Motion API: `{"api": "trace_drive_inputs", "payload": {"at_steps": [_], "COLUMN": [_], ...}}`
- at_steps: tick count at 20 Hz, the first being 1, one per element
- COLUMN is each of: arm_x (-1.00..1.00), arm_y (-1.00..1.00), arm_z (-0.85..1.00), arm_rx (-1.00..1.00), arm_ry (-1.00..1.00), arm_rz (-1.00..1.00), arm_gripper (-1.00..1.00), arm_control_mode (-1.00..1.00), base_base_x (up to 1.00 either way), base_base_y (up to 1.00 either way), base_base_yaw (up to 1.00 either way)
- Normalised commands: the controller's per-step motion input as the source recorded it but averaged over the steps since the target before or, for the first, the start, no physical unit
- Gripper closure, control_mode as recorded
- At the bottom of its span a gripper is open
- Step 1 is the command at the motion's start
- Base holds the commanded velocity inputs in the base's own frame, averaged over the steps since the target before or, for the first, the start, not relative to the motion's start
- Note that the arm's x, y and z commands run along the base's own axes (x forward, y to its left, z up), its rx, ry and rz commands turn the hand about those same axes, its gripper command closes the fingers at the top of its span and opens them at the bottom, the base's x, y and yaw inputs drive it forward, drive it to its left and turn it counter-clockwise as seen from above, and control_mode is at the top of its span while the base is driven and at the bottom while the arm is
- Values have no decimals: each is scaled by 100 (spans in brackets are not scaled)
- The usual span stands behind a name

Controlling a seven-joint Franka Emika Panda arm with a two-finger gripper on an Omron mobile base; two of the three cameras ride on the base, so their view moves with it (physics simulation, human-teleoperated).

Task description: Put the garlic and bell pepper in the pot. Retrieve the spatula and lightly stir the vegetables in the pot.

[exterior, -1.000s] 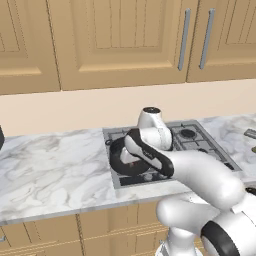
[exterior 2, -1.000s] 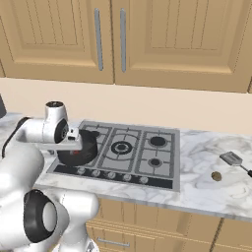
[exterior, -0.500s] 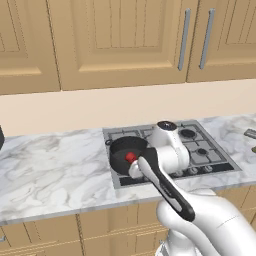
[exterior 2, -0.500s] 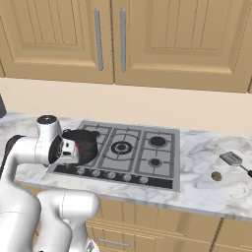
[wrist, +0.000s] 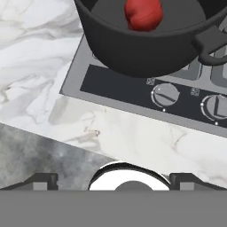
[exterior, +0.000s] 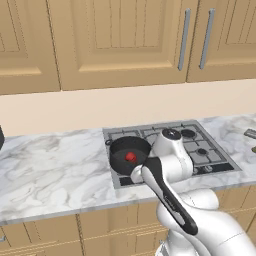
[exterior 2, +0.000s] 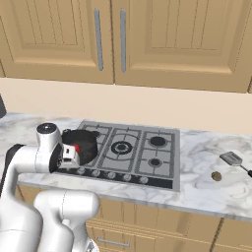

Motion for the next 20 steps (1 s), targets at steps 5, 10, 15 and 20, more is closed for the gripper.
{"api": "trace_drive_inputs", "payload": {"at_steps": [5, 10, 15, 20], "arm_x": [0, 0, 0, 0], "arm_y": [0, 0, 0, 0], "arm_z": [0, 0, 0, 0], "arm_rx": [0, 0, 0, 0], "arm_ry": [0, 0, 0, 0], "arm_rz": [0, 0, 0, 0], "arm_gripper": [-100, -100, -100, -100], "arm_control_mode": [100, 100, 100, 100], "base_base_x": [-12, -62, -32, -3], "base_base_y": [-3, -25, -63, -86], "base_base_yaw": [0, -8, -21, -25]}}
